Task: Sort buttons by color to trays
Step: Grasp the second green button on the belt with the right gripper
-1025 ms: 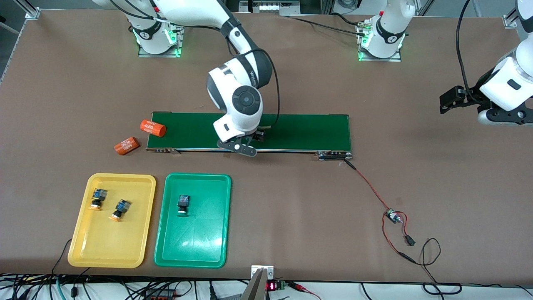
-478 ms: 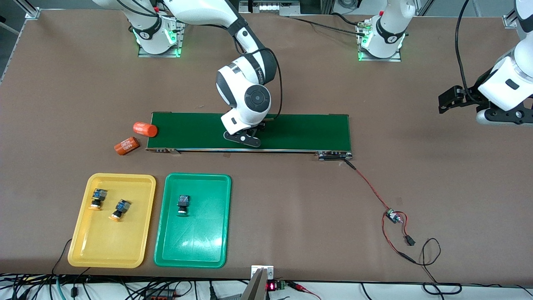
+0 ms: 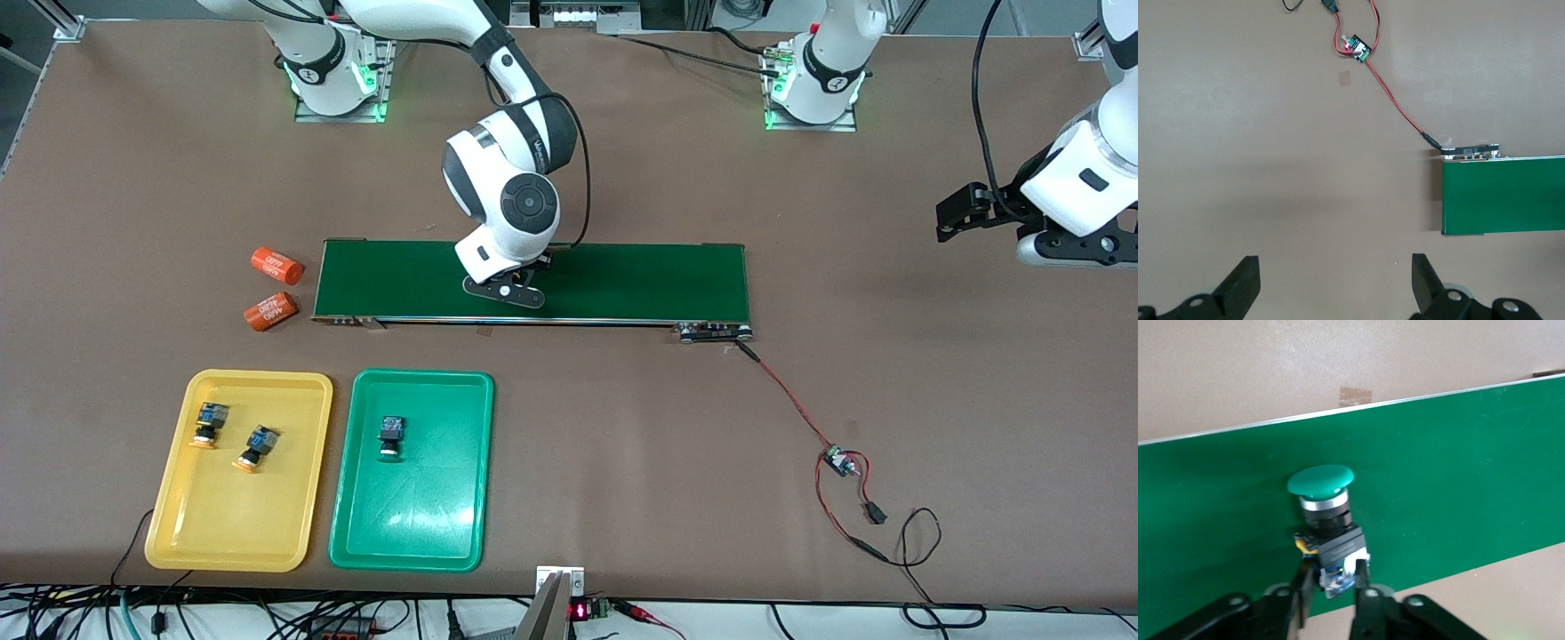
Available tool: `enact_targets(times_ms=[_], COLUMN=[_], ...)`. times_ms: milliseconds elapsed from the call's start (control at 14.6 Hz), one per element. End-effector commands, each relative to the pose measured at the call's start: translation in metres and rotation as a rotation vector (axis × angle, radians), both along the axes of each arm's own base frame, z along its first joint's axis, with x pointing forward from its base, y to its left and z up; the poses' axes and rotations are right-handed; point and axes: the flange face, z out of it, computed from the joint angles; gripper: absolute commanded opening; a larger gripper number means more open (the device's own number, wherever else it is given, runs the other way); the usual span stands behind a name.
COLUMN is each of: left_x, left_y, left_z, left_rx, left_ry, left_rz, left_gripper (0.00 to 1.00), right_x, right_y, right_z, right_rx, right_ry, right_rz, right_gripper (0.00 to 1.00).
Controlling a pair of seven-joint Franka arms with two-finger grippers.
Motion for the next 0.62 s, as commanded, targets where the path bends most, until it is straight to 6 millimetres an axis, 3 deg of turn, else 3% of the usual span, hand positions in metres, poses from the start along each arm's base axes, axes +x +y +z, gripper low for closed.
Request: enact_targets(times_ms=[0, 547], left_x=[-0.0022, -0.0019], left_y=[0.002, 0.0047], left_z=[0.0075, 0.0076], left_rx=[0.015, 0.017], left_ry=[0.001, 0.0], left_rz=[-0.023, -0.018], left_gripper=[1.0, 1.0], right_x=[0.0025, 0.0052], right_y=[-0.0115, -0.0135], right_z=[0.0036, -0.0031], right_rx=[0.014, 0.014], right_ry=[0.008, 0.005], right_rz=[0.028, 0.024], right_gripper=[0.08, 0.06])
